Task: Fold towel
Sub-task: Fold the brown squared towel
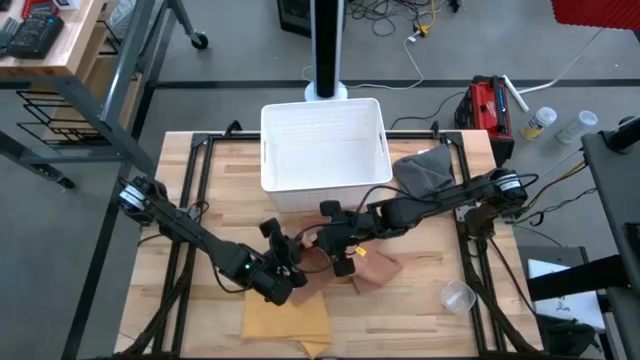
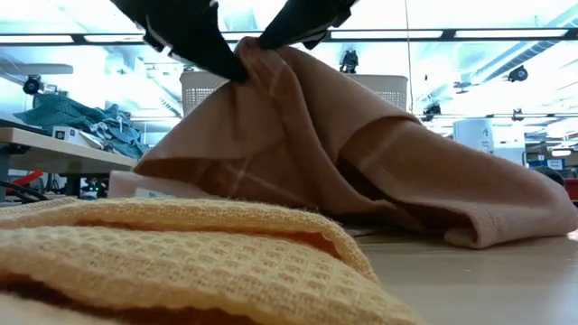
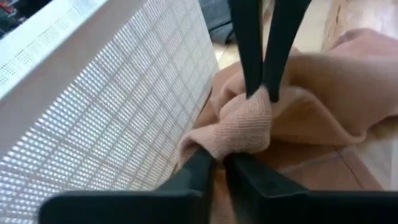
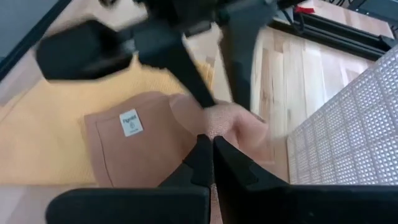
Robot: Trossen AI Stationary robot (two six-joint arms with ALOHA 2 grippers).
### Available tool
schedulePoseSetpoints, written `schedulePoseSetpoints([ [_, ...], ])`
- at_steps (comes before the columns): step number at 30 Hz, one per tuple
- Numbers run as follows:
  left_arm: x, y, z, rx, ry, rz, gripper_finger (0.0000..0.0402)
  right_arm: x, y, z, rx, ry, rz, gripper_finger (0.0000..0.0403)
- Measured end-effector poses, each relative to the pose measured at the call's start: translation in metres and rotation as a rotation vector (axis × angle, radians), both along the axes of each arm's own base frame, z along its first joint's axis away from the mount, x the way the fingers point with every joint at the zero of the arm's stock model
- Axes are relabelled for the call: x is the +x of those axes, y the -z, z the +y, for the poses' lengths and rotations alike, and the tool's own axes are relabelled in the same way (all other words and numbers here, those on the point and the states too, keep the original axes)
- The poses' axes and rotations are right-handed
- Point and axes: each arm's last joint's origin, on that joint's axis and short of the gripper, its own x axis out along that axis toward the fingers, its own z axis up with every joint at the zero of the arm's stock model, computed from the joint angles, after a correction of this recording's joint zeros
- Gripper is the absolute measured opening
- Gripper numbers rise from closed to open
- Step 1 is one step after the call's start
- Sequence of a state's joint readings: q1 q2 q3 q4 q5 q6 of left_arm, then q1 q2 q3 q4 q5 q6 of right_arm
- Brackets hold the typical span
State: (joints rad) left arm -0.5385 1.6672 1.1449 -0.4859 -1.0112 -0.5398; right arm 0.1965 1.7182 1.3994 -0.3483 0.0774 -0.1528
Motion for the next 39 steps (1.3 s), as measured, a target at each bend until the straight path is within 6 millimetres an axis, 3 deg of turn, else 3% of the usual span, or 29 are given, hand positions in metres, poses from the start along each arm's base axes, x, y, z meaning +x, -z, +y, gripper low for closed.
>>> schedulePoseSetpoints([
  [4,0.005,-0.015,-0.002,0.005,0.009,-0.007,0.0006,-0.008,-0.013,-0.002,-0.004,-0.004,-0.013,0.0012],
  [9,0.007,-0.049,-0.006,0.031,0.028,0.026,0.0001,-0.029,-0.035,-0.006,0.002,0.005,0.001,0.0038],
  [16,-0.001,-0.123,-0.003,0.031,0.035,0.055,0.0001,-0.065,-0.070,-0.013,0.024,0.014,-0.053,0.0066],
  [20,-0.007,-0.168,0.000,-0.018,0.041,-0.012,0.0001,-0.083,-0.081,-0.015,0.048,0.015,-0.064,0.0078],
  [26,-0.020,-0.230,0.009,-0.070,0.070,-0.151,0.0000,-0.101,-0.078,-0.011,0.089,-0.002,-0.041,0.0092],
  [32,-0.041,-0.286,0.022,-0.142,0.085,-0.319,0.0000,-0.104,-0.077,0.001,0.114,-0.028,-0.071,0.0105],
  [36,-0.056,-0.310,0.031,-0.154,0.099,-0.388,0.0000,-0.101,-0.068,0.012,0.121,-0.058,-0.095,0.0113],
  [39,-0.059,-0.316,0.034,-0.128,0.109,-0.412,0.0000,-0.098,-0.057,0.021,0.104,-0.097,-0.104,0.0117],
])
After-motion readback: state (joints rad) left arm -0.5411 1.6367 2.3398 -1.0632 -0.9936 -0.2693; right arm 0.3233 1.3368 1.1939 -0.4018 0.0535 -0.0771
